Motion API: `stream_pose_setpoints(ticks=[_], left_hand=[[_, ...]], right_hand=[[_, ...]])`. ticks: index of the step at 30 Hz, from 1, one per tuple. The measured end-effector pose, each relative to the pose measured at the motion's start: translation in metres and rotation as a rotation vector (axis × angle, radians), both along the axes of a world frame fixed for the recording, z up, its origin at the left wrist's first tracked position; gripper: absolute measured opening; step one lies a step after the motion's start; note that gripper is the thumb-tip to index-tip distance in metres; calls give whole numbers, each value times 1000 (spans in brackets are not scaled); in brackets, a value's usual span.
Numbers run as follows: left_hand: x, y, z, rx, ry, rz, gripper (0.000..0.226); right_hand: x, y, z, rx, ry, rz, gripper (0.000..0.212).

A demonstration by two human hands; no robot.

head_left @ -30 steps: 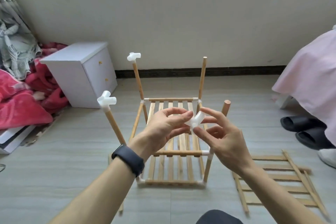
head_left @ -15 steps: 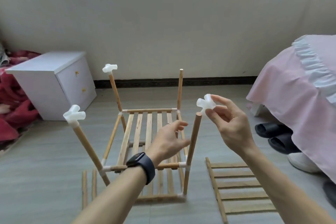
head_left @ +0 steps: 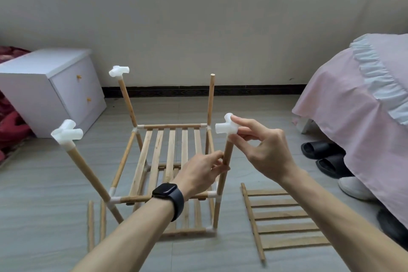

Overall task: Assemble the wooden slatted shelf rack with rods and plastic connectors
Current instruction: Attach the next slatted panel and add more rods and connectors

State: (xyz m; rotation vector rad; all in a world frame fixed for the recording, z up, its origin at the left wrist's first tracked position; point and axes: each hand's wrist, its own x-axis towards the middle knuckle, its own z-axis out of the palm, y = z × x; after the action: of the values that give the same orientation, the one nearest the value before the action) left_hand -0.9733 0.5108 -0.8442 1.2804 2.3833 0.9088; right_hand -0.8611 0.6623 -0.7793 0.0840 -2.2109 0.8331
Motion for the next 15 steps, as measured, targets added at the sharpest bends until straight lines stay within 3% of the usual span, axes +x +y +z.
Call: stream_pose_setpoints(ticks=[9, 15], left_hand=[[7, -13, 7, -8, 26, 17, 27], [19, -16, 8, -62, 162, -3, 25]], right_hand=[[-12, -21, -6, 28, 8, -21, 44], [-3, -22, -22, -230, -53, 25, 43]])
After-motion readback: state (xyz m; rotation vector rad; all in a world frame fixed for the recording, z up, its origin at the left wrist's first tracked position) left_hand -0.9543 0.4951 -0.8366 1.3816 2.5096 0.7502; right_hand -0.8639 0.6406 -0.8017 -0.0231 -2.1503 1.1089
